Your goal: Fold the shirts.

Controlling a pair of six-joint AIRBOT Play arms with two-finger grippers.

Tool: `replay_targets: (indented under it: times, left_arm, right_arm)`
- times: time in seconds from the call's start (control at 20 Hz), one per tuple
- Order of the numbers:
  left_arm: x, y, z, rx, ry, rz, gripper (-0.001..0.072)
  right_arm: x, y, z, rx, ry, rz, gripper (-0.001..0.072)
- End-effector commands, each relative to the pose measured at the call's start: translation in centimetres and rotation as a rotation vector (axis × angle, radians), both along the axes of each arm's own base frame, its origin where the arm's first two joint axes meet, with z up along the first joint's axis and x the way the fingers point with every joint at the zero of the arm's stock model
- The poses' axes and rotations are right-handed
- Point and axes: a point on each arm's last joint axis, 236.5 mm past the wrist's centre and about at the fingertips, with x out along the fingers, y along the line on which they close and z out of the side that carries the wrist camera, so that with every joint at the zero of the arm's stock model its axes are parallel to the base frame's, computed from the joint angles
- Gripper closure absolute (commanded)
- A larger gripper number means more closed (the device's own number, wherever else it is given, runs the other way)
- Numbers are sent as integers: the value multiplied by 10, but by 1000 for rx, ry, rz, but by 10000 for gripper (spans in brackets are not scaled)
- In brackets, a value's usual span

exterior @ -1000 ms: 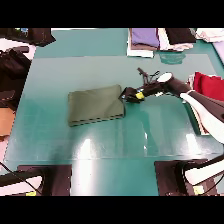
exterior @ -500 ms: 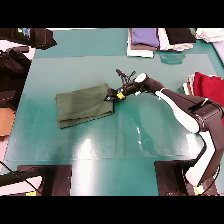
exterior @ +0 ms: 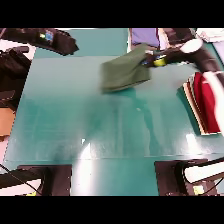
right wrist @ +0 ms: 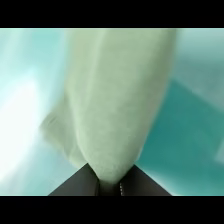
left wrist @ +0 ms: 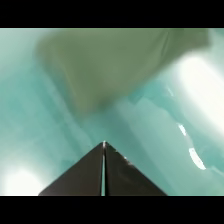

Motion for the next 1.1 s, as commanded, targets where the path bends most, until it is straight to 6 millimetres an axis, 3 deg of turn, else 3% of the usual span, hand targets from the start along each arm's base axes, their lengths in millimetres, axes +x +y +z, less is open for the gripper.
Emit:
replay_targets:
  times: [0.0, 0.15, 0.25, 0.35, 0.45, 0.55, 0.75, 0.85, 0.95, 1.05]
  left_arm:
    - [-10, -28, 8, -22, -36, -54, 684]
    - [-12, -37, 13, -51, -51, -64, 684]
    - [-12, -40, 15, -71, -45, -62, 684]
    - [-13, -40, 16, -83, -33, -54, 684]
    - [-13, -41, 16, -93, -23, -44, 684]
    - [-13, -41, 15, -96, -18, -41, 684]
    - [-14, -40, 15, -94, -15, -42, 684]
    - [-14, -40, 15, -93, -16, -42, 684]
    - [-14, -40, 14, -92, -15, -42, 684]
    - [-15, -40, 13, -87, -9, -44, 684]
  right_arm:
    - [-19, -153, 47, -99, -63, -283, 692]
    - [-46, -251, 56, -108, -62, -478, 692]
    - [-60, -292, 51, -99, -44, -562, 692]
    - [-68, -312, 47, -96, -35, -604, 692]
    - [-68, -321, 49, -101, -48, -627, 692]
    - [-64, -326, 70, -120, -102, -637, 692]
    - [-59, -327, 163, -190, -293, -630, 692]
    - [-66, -324, 195, -222, -337, -619, 693]
    - [-77, -320, 202, -234, -316, -596, 692]
    - [-90, -318, 191, -228, -251, -577, 693]
